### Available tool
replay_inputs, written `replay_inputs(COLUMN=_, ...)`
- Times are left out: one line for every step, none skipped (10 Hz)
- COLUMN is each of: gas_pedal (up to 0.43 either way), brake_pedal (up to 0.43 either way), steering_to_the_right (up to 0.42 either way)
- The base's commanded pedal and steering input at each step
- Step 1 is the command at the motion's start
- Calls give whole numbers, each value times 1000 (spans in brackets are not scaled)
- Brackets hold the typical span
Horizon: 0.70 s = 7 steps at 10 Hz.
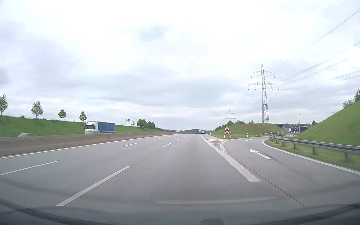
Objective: Follow the waypoints while adhering to traffic rules and regulations
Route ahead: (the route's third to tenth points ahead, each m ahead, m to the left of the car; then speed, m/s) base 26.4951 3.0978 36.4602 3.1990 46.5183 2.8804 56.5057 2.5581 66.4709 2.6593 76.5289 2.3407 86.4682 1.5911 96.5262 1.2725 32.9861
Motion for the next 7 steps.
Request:
replay_inputs(gas_pedal=339, brake_pedal=0, steering_to_the_right=1)
replay_inputs(gas_pedal=339, brake_pedal=0, steering_to_the_right=2)
replay_inputs(gas_pedal=339, brake_pedal=0, steering_to_the_right=2)
replay_inputs(gas_pedal=339, brake_pedal=0, steering_to_the_right=2)
replay_inputs(gas_pedal=339, brake_pedal=0, steering_to_the_right=2)
replay_inputs(gas_pedal=339, brake_pedal=0, steering_to_the_right=1)
replay_inputs(gas_pedal=339, brake_pedal=0, steering_to_the_right=2)
